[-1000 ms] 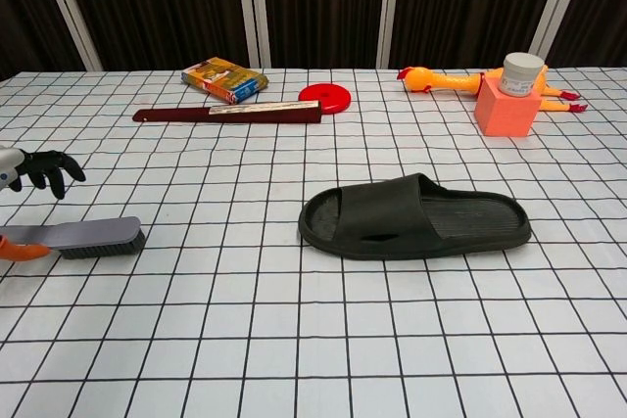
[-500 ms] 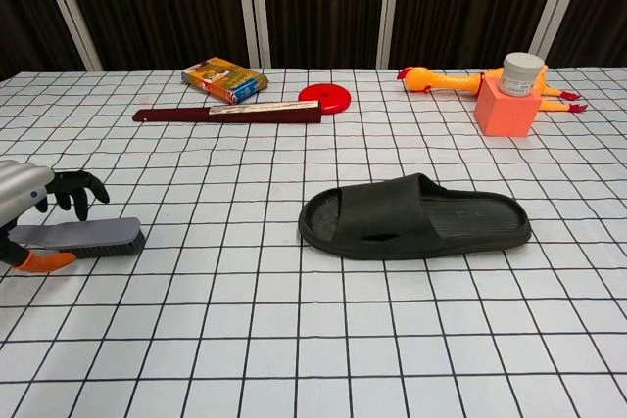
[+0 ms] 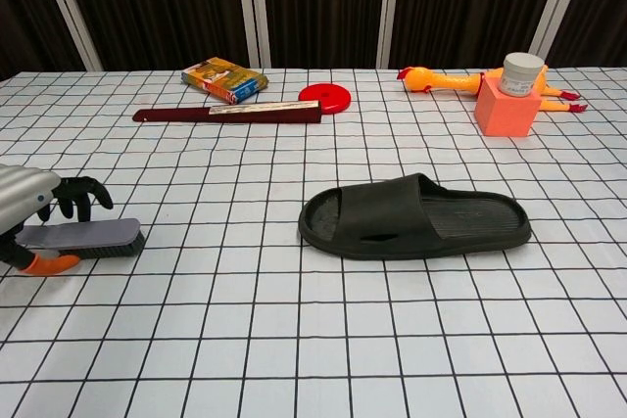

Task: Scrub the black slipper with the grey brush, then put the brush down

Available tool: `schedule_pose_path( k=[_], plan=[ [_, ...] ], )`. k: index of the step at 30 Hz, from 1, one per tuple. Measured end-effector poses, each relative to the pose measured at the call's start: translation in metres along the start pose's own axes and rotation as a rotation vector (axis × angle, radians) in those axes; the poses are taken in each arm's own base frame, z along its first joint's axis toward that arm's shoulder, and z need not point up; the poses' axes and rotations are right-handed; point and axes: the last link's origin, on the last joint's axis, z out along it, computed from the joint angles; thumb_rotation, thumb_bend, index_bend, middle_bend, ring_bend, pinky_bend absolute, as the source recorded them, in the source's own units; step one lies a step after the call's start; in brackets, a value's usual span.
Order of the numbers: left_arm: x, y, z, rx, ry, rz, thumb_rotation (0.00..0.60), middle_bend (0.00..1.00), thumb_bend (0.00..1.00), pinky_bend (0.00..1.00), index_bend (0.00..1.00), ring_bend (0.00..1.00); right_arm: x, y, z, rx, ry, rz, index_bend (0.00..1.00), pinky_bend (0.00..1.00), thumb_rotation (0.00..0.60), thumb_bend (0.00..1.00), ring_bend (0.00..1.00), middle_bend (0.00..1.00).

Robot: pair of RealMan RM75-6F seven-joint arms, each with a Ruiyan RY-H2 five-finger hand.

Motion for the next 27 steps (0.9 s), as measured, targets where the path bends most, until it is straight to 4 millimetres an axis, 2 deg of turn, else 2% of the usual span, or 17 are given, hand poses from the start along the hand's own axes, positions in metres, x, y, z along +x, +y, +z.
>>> schedule_pose_path(
  k=[18, 27],
  plan=[
    [0.0018, 0.0018, -0.0018, -0.014, 0.015, -0.006, 0.6, 0.52, 0.45, 0.5, 0.4, 0.46, -0.0002, -0.0013, -0.0018, 0.005, -0.005, -0.003, 0.0, 0.0, 0.6, 0.34, 0.0, 0.0],
    [0.0059, -0.0009, 0.0057, 0.017, 0.044, -0.065, 0.6, 0.66, 0.53, 0.64, 0.55, 0.59, -0.0012, -0.0025, -0.0011, 0.01, -0.012, -0.006, 0.0, 0.0, 0.6, 0.34, 0.0, 0.0]
  ],
)
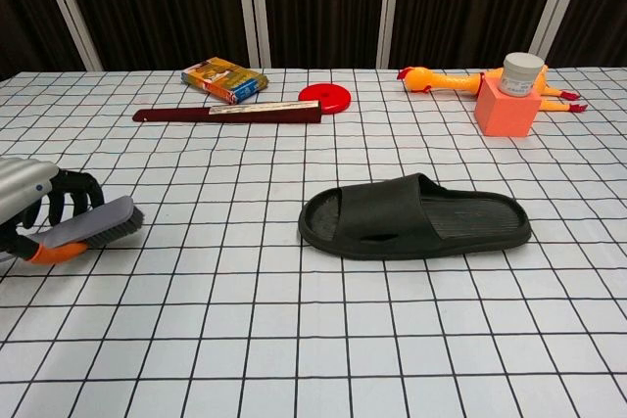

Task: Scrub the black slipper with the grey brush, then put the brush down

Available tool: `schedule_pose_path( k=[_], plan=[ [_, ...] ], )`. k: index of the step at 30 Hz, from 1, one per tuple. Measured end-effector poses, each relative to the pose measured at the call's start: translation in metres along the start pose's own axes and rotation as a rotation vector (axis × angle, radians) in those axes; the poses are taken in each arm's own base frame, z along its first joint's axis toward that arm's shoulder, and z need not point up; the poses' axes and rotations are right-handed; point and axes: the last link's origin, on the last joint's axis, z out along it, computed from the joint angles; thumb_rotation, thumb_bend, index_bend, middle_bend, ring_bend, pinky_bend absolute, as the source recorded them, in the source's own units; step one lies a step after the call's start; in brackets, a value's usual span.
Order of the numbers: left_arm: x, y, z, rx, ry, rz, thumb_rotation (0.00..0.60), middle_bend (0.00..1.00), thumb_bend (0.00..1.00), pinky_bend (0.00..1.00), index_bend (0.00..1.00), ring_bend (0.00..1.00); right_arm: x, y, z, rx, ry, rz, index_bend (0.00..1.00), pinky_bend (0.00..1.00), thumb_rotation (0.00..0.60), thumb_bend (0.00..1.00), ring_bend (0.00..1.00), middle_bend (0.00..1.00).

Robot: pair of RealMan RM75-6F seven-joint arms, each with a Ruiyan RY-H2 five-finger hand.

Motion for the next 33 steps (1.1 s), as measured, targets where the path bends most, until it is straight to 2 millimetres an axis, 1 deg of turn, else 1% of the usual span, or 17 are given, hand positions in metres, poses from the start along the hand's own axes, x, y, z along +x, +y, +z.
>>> schedule_pose_path(
  k=[4, 9, 13, 15, 17, 20, 21, 23, 27, 30, 33],
  plan=[
    [0.007, -0.001, 0.002, 0.015, 0.051, -0.005, 0.6, 0.71, 0.56, 0.69, 0.6, 0.64, 0.001, -0.001, -0.001, 0.003, 0.003, 0.001, 0.0, 0.0, 0.6, 0.34, 0.0, 0.0],
    [0.017, -0.001, 0.007, 0.023, 0.077, -0.034, 0.6, 0.73, 0.58, 0.7, 0.61, 0.65, 0.001, -0.003, -0.001, 0.019, 0.012, 0.006, 0.0, 0.0, 0.6, 0.34, 0.0, 0.0],
    [0.025, 0.004, 0.018, 0.018, 0.036, -0.105, 0.6, 0.73, 0.58, 0.7, 0.61, 0.65, -0.003, -0.007, 0.003, 0.061, 0.005, 0.01, 0.0, 0.0, 0.6, 0.34, 0.0, 0.0],
    [0.03, 0.01, 0.025, 0.007, -0.004, -0.155, 0.6, 0.73, 0.58, 0.7, 0.61, 0.65, -0.006, -0.011, 0.006, 0.098, 0.001, 0.007, 0.0, 0.0, 0.6, 0.34, 0.0, 0.0],
    [0.036, 0.016, 0.034, -0.004, -0.045, -0.199, 0.6, 0.73, 0.58, 0.7, 0.61, 0.65, -0.011, -0.017, 0.012, 0.141, -0.001, -0.003, 0.01, 0.01, 0.6, 0.38, 0.0, 0.0],
    [0.046, 0.03, 0.049, -0.021, -0.128, -0.287, 0.6, 0.72, 0.58, 0.7, 0.61, 0.65, -0.02, -0.034, 0.026, 0.227, -0.001, -0.02, 0.05, 0.05, 0.6, 0.47, 0.0, 0.01],
    [0.049, 0.036, 0.055, -0.027, -0.168, -0.327, 0.6, 0.72, 0.58, 0.7, 0.61, 0.65, -0.023, -0.043, 0.032, 0.267, -0.004, -0.025, 0.06, 0.06, 0.6, 0.49, 0.0, 0.01],
    [0.054, 0.046, 0.064, -0.038, -0.232, -0.385, 0.6, 0.72, 0.58, 0.7, 0.61, 0.65, -0.03, -0.056, 0.041, 0.32, -0.012, -0.031, 0.09, 0.08, 0.6, 0.54, 0.0, 0.05],
    [0.07, 0.073, 0.085, -0.076, -0.342, -0.499, 0.6, 0.72, 0.58, 0.7, 0.61, 0.65, -0.045, -0.086, 0.057, 0.43, -0.043, -0.037, 0.11, 0.11, 0.6, 0.59, 0.04, 0.09],
    [0.083, 0.092, 0.099, -0.108, -0.359, -0.532, 0.6, 0.72, 0.58, 0.7, 0.61, 0.65, -0.056, -0.107, 0.066, 0.502, -0.067, -0.036, 0.12, 0.12, 0.6, 0.6, 0.06, 0.12],
    [0.092, 0.106, 0.106, -0.13, -0.353, -0.524, 0.6, 0.72, 0.58, 0.7, 0.61, 0.65, -0.064, -0.129, 0.069, 0.58, -0.081, -0.033, 0.13, 0.12, 0.6, 0.61, 0.07, 0.14]
  ],
)
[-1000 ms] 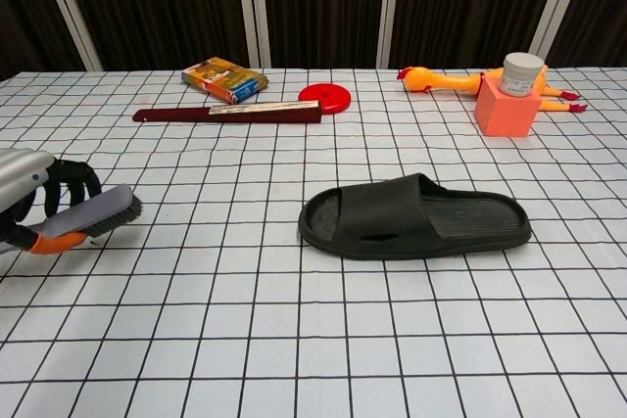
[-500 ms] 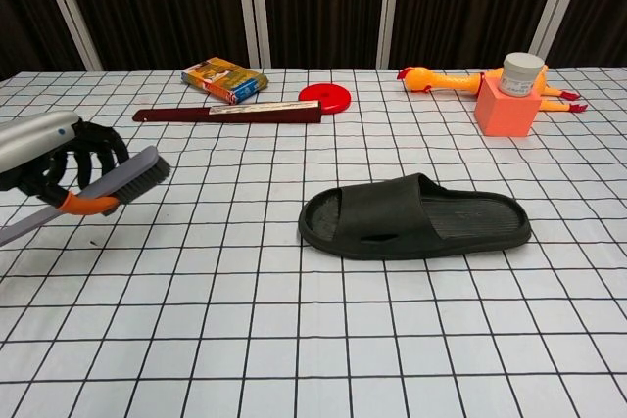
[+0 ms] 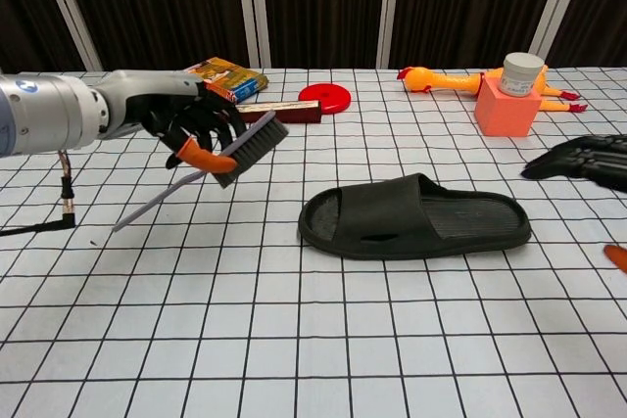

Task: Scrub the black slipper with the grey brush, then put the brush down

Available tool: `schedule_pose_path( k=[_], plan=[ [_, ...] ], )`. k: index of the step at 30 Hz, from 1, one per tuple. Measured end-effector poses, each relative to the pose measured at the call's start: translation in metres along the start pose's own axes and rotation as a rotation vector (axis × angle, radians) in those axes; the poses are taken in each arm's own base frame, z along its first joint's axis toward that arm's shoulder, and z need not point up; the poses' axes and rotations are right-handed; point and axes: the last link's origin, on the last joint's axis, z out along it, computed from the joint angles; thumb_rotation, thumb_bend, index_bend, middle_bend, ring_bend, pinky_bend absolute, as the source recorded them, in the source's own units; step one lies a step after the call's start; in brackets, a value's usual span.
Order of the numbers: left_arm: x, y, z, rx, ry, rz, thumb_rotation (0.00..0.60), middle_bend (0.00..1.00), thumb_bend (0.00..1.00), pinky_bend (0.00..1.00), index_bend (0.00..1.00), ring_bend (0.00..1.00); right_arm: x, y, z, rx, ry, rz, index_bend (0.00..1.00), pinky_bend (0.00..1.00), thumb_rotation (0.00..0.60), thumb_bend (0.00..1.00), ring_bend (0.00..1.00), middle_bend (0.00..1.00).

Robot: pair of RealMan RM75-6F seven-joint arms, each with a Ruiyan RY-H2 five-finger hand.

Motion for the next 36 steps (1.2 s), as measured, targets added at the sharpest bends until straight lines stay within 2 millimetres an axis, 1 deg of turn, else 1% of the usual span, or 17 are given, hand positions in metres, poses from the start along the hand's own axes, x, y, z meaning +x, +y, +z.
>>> schedule_pose_path(
  k=[3, 6, 7, 11, 14, 15, 21, 24, 29, 36],
  plan=[
    [0.003, 0.009, 0.005, -0.003, 0.007, 0.02, 0.6, 0.72, 0.58, 0.7, 0.61, 0.65, -0.005, -0.017, 0.011, 0.078, -0.002, -0.002, 0.13, 0.12, 0.6, 0.61, 0.07, 0.14],
    [0.005, 0.017, 0.009, 0.011, 0.015, 0.042, 0.6, 0.71, 0.57, 0.7, 0.61, 0.65, -0.008, -0.029, 0.017, 0.123, -0.003, -0.008, 0.13, 0.12, 0.6, 0.61, 0.07, 0.14],
    [0.005, 0.019, 0.011, 0.016, 0.017, 0.052, 0.6, 0.71, 0.57, 0.7, 0.61, 0.65, -0.008, -0.031, 0.018, 0.132, -0.001, -0.009, 0.13, 0.12, 0.6, 0.61, 0.07, 0.14],
    [0.006, 0.031, 0.014, 0.042, 0.027, 0.11, 0.6, 0.71, 0.57, 0.69, 0.6, 0.65, -0.01, -0.04, 0.025, 0.164, 0.007, -0.018, 0.13, 0.12, 0.6, 0.69, 0.07, 0.14],
    [0.004, 0.042, 0.017, 0.067, 0.036, 0.157, 0.6, 0.71, 0.56, 0.69, 0.6, 0.65, -0.012, -0.045, 0.035, 0.188, 0.018, -0.025, 0.13, 0.12, 0.6, 0.69, 0.07, 0.14],
    [0.003, 0.047, 0.018, 0.075, 0.036, 0.178, 0.6, 0.71, 0.56, 0.69, 0.6, 0.65, -0.013, -0.046, 0.043, 0.195, 0.021, -0.029, 0.13, 0.12, 0.6, 0.69, 0.07, 0.14],
    [-0.01, 0.069, 0.023, 0.112, 0.027, 0.227, 0.6, 0.71, 0.56, 0.69, 0.6, 0.65, -0.017, -0.04, 0.078, 0.202, 0.028, -0.032, 0.13, 0.12, 0.6, 0.7, 0.07, 0.14],
    [-0.018, 0.076, 0.026, 0.119, 0.011, 0.239, 0.6, 0.71, 0.56, 0.69, 0.6, 0.65, -0.019, -0.036, 0.088, 0.196, 0.025, -0.014, 0.13, 0.12, 0.6, 0.7, 0.07, 0.14],
    [-0.027, 0.086, 0.031, 0.134, 0.003, 0.271, 0.6, 0.71, 0.56, 0.69, 0.6, 0.65, -0.028, -0.03, 0.098, 0.193, 0.008, 0.007, 0.13, 0.12, 0.6, 0.7, 0.07, 0.14],
    [-0.038, 0.097, 0.041, 0.158, -0.001, 0.298, 0.6, 0.71, 0.56, 0.69, 0.6, 0.65, -0.056, -0.021, 0.103, 0.185, -0.08, -0.001, 0.13, 0.12, 0.6, 0.7, 0.08, 0.14]
  ],
)
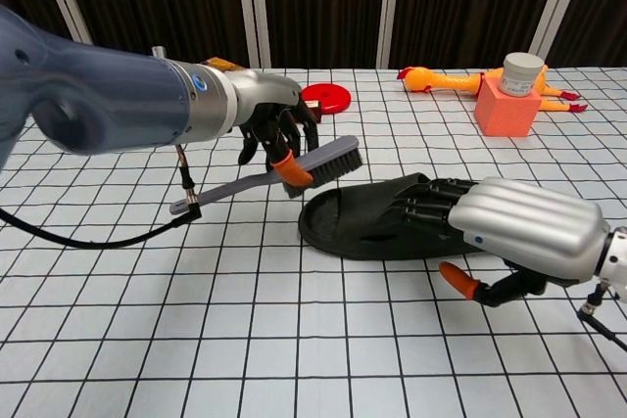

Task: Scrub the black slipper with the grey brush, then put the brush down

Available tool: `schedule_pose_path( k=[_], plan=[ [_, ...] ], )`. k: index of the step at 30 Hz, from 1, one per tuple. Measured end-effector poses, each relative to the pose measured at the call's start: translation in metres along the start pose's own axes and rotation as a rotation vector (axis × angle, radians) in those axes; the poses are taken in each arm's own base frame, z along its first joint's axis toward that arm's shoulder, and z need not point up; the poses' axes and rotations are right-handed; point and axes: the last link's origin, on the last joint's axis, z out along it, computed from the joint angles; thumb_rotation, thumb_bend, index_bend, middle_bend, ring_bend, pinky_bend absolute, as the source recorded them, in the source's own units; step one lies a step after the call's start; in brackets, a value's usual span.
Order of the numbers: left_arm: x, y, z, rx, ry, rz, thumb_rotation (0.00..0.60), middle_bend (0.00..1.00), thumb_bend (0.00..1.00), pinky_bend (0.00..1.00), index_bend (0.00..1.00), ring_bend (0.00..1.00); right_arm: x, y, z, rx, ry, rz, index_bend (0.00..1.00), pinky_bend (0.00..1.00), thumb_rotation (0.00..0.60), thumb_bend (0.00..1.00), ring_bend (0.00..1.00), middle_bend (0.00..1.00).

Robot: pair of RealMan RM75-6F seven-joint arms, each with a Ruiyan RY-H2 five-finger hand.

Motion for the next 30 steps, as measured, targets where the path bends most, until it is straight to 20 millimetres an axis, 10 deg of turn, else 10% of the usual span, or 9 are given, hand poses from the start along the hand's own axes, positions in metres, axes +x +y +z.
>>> schedule_pose_path(
  k=[30],
  plan=[
    [-0.023, 0.044, 0.03, -0.014, 0.016, -0.024, 0.6, 0.71, 0.56, 0.69, 0.6, 0.65, -0.016, -0.013, -0.001, 0.035, -0.048, -0.017, 0.13, 0.12, 0.6, 0.7, 0.08, 0.14]
  ],
)
